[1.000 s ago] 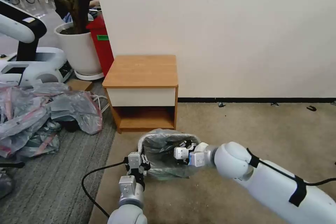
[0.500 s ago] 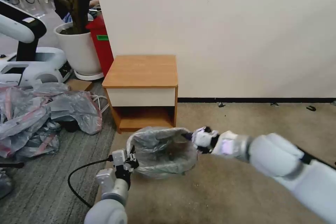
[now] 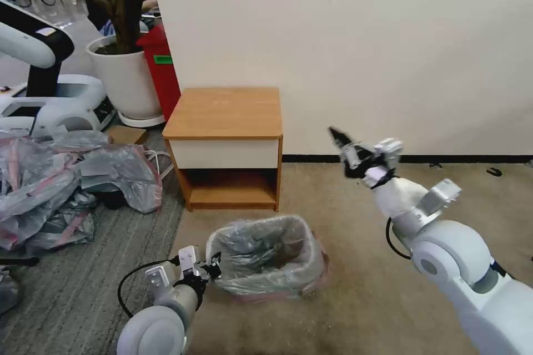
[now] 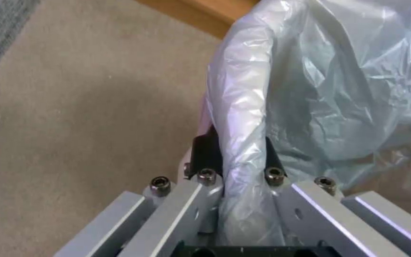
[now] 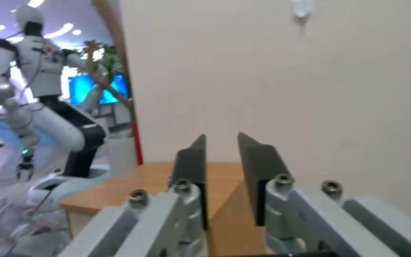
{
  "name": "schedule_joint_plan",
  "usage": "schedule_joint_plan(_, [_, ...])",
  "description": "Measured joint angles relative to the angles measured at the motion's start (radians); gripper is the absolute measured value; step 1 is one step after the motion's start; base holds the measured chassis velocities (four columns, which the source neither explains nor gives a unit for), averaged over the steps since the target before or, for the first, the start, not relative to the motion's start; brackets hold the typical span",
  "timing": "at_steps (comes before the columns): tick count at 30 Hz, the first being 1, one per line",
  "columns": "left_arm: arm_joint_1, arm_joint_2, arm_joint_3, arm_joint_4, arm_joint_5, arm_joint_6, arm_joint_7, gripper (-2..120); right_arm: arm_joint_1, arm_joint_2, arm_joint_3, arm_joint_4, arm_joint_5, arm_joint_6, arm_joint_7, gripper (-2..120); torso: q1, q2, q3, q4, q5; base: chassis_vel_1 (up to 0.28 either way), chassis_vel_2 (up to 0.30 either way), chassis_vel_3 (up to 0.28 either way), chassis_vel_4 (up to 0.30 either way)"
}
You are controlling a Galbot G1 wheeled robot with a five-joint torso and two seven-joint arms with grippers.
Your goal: Pick up the garbage bag from the table and place it over the trash can.
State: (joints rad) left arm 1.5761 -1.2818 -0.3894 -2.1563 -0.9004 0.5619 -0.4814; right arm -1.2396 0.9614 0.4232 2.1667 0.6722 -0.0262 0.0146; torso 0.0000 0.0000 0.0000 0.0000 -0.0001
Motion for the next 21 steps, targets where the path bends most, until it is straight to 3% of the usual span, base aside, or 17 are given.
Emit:
schedule_joint_plan(1, [0.0, 0.0, 0.0, 0.0, 0.0, 0.0, 0.0, 3, 0.0, 0.0, 0.0, 0.0, 0.0, 0.0, 0.0, 20, 0.0, 0.0, 0.0, 0.0, 0.0, 0.0, 0.0, 0.0, 0.0])
schedule_joint_plan(6, [-0.033, 0.001, 0.026, 0.049, 0.007, -0.002, -0.008, 3, -0.08, 0.074, 0.046, 0.012, -0.044, 0.009, 0.003, 44, 0.0, 0.0, 0.0, 0.0, 0.0, 0.0, 0.0, 0.0, 0.0])
schedule_joint_plan(21, [-0.049, -0.001, 0.066, 0.081, 0.06, 0.004, -0.024, 3, -0.114, 0.106, 0.063, 0.012, -0.077, 0.013, -0.008, 94, 0.0, 0.0, 0.0, 0.0001, 0.0003, 0.0, 0.0, 0.0, 0.0])
